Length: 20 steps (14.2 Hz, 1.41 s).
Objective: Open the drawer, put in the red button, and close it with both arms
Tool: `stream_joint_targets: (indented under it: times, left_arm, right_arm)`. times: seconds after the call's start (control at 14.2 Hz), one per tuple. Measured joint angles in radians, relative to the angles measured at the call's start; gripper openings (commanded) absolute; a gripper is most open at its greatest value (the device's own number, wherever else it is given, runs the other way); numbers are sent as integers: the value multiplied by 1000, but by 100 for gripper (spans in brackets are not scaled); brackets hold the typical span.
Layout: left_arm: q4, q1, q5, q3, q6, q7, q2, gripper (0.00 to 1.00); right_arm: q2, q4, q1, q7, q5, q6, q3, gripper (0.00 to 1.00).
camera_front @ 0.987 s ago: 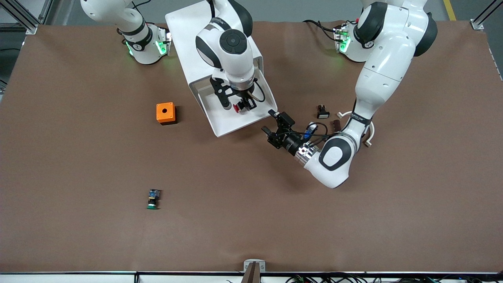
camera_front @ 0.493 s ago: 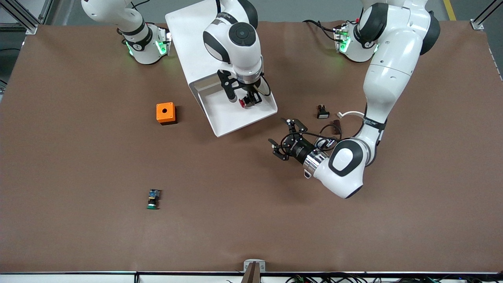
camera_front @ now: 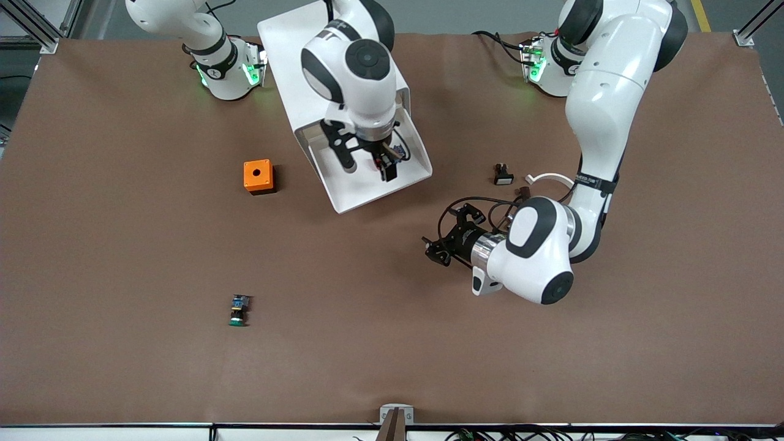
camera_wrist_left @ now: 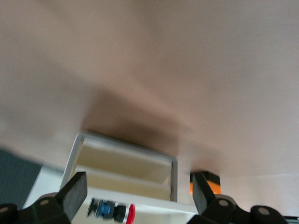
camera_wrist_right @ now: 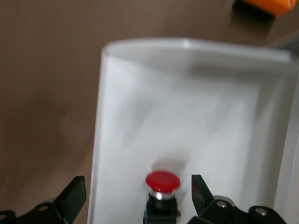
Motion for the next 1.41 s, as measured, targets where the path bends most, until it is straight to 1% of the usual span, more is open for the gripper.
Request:
stream_joint_targets:
  times: [0.28, 0.42, 0.7, 0.78, 0.92, 1.06, 1.2, 1.41]
  left_arm:
    - [-1, -65, 221, -1, 132, 48, -60, 99]
    - [-1, -110, 331, -4, 199, 50, -79, 99]
    - [-15, -214, 565, -6, 285, 46, -91, 99]
    - [-22, -238, 591, -6, 291, 45, -91, 99]
    - [-37, -270, 606, -5, 298, 43, -91, 99]
    - [-50, -291, 607, -5, 301, 32, -91, 99]
    - [-59, -309, 608, -6, 303, 30, -91, 99]
    - [-76, -340, 608, -6, 306, 19, -91, 99]
  right_arm:
    - [-12, 114, -213, -449, 1, -178, -8, 100]
    - [-38, 136, -329, -717, 1, -248, -11, 100]
    - [-86, 166, -559, -1240, 0, -332, -13, 100]
    - [-90, 190, -616, -1366, 0, -372, -13, 100]
    - [-93, 232, -718, -1575, 0, -433, -13, 100]
    - [-94, 245, -795, -1731, 0, -450, -13, 100]
    - [-94, 245, -846, -1811, 0, -451, -13, 100]
    - [-94, 245, -879, -1842, 0, -460, -12, 100]
